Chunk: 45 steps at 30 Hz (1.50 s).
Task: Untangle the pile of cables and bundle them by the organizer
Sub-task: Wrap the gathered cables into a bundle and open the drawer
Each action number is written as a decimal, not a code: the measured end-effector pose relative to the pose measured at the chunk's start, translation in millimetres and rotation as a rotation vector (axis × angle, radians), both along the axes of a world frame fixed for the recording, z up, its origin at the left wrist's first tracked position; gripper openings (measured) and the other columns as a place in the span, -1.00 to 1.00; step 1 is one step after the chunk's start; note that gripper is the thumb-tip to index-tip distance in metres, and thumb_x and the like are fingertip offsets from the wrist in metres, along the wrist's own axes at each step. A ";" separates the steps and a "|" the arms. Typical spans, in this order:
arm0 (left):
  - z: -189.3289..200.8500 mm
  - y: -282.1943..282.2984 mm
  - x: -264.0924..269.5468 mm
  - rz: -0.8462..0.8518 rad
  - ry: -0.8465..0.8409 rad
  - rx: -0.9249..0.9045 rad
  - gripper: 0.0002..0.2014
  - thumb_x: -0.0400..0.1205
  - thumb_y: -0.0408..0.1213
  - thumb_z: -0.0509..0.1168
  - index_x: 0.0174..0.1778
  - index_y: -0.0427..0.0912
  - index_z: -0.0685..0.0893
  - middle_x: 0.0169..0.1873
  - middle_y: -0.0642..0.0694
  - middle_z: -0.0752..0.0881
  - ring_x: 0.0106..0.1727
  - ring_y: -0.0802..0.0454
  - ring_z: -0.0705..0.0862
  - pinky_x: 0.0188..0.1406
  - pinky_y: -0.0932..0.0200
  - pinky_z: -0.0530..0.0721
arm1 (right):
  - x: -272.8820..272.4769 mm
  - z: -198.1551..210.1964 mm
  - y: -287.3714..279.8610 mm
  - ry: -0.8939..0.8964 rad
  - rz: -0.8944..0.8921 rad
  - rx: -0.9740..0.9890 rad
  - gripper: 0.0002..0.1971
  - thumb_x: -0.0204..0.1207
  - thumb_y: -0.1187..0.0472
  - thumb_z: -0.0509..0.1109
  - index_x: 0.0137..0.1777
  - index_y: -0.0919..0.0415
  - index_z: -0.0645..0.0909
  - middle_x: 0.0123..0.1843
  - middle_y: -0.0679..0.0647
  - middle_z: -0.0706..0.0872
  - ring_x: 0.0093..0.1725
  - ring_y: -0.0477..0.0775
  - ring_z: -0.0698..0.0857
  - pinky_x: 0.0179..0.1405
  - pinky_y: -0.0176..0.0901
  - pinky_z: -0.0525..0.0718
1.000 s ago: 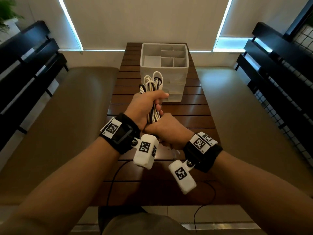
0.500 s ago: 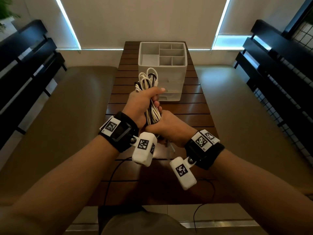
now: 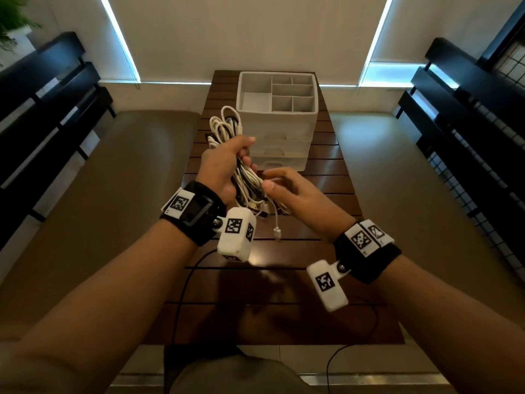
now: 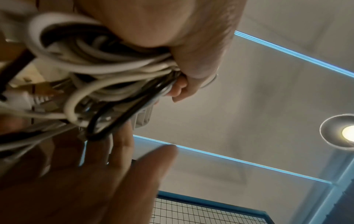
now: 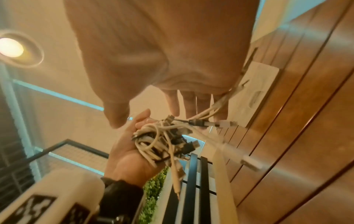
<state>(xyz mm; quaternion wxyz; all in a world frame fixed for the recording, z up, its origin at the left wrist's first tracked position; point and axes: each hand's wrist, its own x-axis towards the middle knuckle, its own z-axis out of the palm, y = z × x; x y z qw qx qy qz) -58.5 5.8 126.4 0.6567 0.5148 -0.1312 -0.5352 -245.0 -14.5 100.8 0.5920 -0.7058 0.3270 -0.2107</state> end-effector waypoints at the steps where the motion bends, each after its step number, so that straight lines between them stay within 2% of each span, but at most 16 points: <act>1: -2.4 -0.6 1.0 0.005 -0.004 0.004 -0.62 0.63 -0.31 0.51 -0.47 -0.06 0.55 -0.51 -0.01 0.48 -0.47 0.06 0.48 -0.40 0.14 0.67 | -2.4 -1.2 1.5 0.001 0.013 -0.031 -0.52 0.68 -0.07 0.46 0.54 0.04 0.52 0.36 0.02 0.73 0.29 -0.13 0.76 0.26 -0.13 0.74; 6: -7.7 0.5 0.9 -0.021 0.060 0.000 -0.60 0.65 -0.25 0.50 -0.48 -0.03 0.55 -0.47 0.02 0.47 -0.42 0.08 0.48 -0.38 0.17 0.70 | 1.7 -16.1 6.8 0.149 0.154 -0.091 -0.22 0.46 -0.17 0.66 0.59 -0.01 0.39 0.37 -0.11 0.73 0.33 -0.08 0.76 0.38 0.15 0.76; 9: -1.1 5.0 -7.0 -0.053 0.127 -0.042 -0.57 0.68 -0.23 0.47 -0.48 -0.03 0.49 -0.56 0.05 0.46 -0.52 0.15 0.46 -0.36 0.22 0.68 | 14.0 -23.0 12.0 0.035 0.080 -0.059 -0.30 0.50 0.06 0.69 0.55 0.16 0.44 0.37 0.00 0.77 0.33 -0.07 0.77 0.38 0.06 0.75; 12: 4.3 8.1 -8.6 -0.063 0.182 -0.086 -0.55 0.70 -0.24 0.44 -0.50 -0.03 0.45 -0.63 0.08 0.44 -0.59 0.18 0.42 -0.42 0.24 0.63 | 25.0 -20.8 16.6 -0.098 0.046 0.028 -0.47 0.53 0.22 0.65 0.46 0.22 0.58 0.16 0.20 0.84 0.06 0.21 0.85 0.04 0.12 0.86; 14: 6.7 9.4 -9.8 -0.070 0.205 -0.100 -0.55 0.69 -0.26 0.43 -0.50 -0.02 0.44 -0.65 0.08 0.42 -0.62 0.19 0.40 -0.47 0.24 0.61 | 30.0 -18.7 19.9 -0.130 0.022 0.051 -0.59 0.53 0.27 0.64 0.35 0.21 0.66 -0.03 0.23 0.84 -0.17 0.16 0.79 -0.21 0.03 0.80; 16: 8.2 10.7 -9.8 -0.072 0.201 -0.110 -0.55 0.69 -0.27 0.43 -0.49 -0.02 0.42 -0.66 0.09 0.41 -0.64 0.19 0.39 -0.50 0.24 0.57 | 34.0 -20.2 21.1 -0.132 0.011 0.014 -0.65 0.55 0.32 0.63 0.30 0.28 0.69 -0.04 0.23 0.84 -0.15 0.07 0.77 -0.13 0.06 0.79; 19: 12.7 11.8 -10.0 -0.086 0.176 -0.129 -0.56 0.69 -0.29 0.42 -0.47 -0.01 0.42 -0.66 0.10 0.39 -0.64 0.19 0.37 -0.50 0.25 0.53 | 37.2 -22.2 23.5 -0.108 -0.010 0.000 -0.87 0.61 0.38 0.54 0.09 0.35 0.69 -0.28 0.20 0.68 -0.42 -0.03 0.58 -0.49 -0.10 0.60; 22: 16.0 9.3 -10.3 -0.100 0.127 -0.144 -0.58 0.69 -0.28 0.43 -0.46 0.00 0.45 -0.63 0.10 0.40 -0.61 0.19 0.38 -0.48 0.24 0.55 | 37.9 -19.5 25.8 -0.131 -0.040 -0.035 -0.88 0.64 0.35 0.51 0.13 0.26 0.69 -0.20 0.19 0.72 -0.36 -0.04 0.62 -0.42 -0.16 0.64; 26: 17.8 8.4 -0.7 -0.134 0.085 -0.153 -0.55 0.70 -0.23 0.43 -0.50 -0.01 0.44 -0.63 0.07 0.42 -0.58 0.16 0.39 -0.40 0.22 0.61 | 24.1 -14.0 17.8 -0.005 0.068 -0.023 -0.51 0.51 0.29 0.58 0.42 0.20 0.53 0.12 0.30 0.78 -0.18 0.13 0.74 -0.31 0.15 0.82; 28: 20.2 10.7 6.5 -0.138 0.074 -0.156 -0.53 0.71 -0.22 0.41 -0.52 -0.02 0.42 -0.63 0.07 0.41 -0.55 0.16 0.38 -0.38 0.23 0.62 | 13.8 -16.5 14.5 0.088 0.091 -0.049 -0.60 0.53 0.35 0.55 0.33 0.28 0.56 0.10 0.38 0.79 -0.13 0.20 0.79 -0.15 0.37 0.86; 31: 21.7 14.7 11.8 -0.135 0.077 -0.165 -0.54 0.72 -0.23 0.40 -0.50 -0.03 0.43 -0.63 0.08 0.43 -0.56 0.17 0.40 -0.37 0.25 0.64 | 7.1 -19.3 20.1 0.072 0.096 0.065 -0.75 0.69 0.42 0.36 0.34 0.38 0.52 0.03 0.44 0.81 -0.12 0.33 0.85 -0.12 0.26 0.85; 34: 19.0 14.5 11.9 -0.146 0.063 -0.159 -0.55 0.71 -0.23 0.42 -0.49 -0.02 0.44 -0.62 0.08 0.43 -0.54 0.17 0.40 -0.37 0.24 0.64 | 7.7 -18.3 26.7 0.048 0.131 0.215 -0.79 0.78 0.36 0.26 0.36 0.34 0.43 -0.08 0.39 0.76 -0.30 0.36 0.76 -0.40 0.08 0.75; 37: 16.6 14.8 15.6 -0.175 -0.009 -0.141 -0.55 0.71 -0.25 0.42 -0.50 0.01 0.45 -0.60 0.08 0.39 -0.54 0.16 0.37 -0.40 0.22 0.61 | -1.6 -14.0 22.1 0.175 0.208 0.132 -0.90 0.80 0.26 0.26 0.22 0.26 0.44 -0.27 0.14 0.60 -0.51 0.03 0.47 -0.58 -0.14 0.41; 39: 13.9 17.5 18.8 -0.217 -0.070 -0.118 -0.55 0.71 -0.28 0.43 -0.49 0.02 0.46 -0.59 0.08 0.36 -0.55 0.15 0.35 -0.42 0.20 0.59 | -9.0 -3.9 14.1 0.320 0.289 -0.056 -0.92 0.80 0.17 0.29 0.11 0.16 0.48 -0.25 0.03 0.58 -0.44 -0.06 0.48 -0.50 -0.13 0.49; 42: 8.3 21.9 16.9 -0.295 -0.184 -0.068 -0.63 0.69 -0.32 0.45 -0.39 0.01 0.50 -0.57 0.06 0.36 -0.59 0.13 0.36 -0.47 0.18 0.57 | -14.3 18.2 3.8 0.655 0.478 -0.408 -0.87 0.81 0.04 0.26 0.13 0.08 0.49 -0.10 0.01 0.67 -0.18 0.02 0.64 -0.12 0.05 0.62; 45: 3.7 24.9 7.3 -0.387 -0.366 -0.017 -0.70 0.64 -0.34 0.53 -0.31 -0.02 0.58 -0.53 0.04 0.42 -0.56 0.10 0.42 -0.46 0.13 0.58 | -10.3 37.4 0.4 0.986 0.602 -0.619 -0.79 0.83 0.03 0.18 0.29 0.14 0.46 -0.13 0.06 0.61 -0.19 0.13 0.62 -0.25 0.02 0.54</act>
